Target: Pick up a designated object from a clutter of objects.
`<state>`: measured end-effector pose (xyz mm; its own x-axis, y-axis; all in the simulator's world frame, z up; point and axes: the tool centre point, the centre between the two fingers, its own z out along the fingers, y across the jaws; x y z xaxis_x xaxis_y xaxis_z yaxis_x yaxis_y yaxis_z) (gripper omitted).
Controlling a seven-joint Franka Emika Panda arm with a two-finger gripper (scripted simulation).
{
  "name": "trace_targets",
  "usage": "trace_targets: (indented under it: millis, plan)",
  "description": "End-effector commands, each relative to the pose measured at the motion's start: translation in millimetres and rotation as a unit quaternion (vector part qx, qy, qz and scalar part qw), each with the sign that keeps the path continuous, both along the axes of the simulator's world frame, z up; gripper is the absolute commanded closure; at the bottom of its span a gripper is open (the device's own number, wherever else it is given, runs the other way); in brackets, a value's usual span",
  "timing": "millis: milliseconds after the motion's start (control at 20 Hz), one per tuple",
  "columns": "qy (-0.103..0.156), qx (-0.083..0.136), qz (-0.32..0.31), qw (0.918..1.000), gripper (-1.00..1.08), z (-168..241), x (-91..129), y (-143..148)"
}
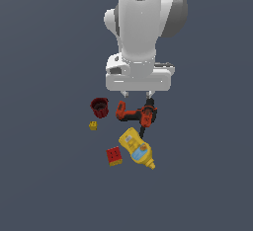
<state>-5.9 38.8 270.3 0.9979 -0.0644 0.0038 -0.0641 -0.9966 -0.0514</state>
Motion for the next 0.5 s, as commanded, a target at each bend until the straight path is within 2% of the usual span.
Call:
trace_targets:
  millis: [0, 450]
  plan:
    - [0.002, 0.002, -0.011, 0.9999, -0.60, -18, -6, 10]
    - [0.010, 0.011, -0.066, 0.9977, -0.60, -98, -47, 52]
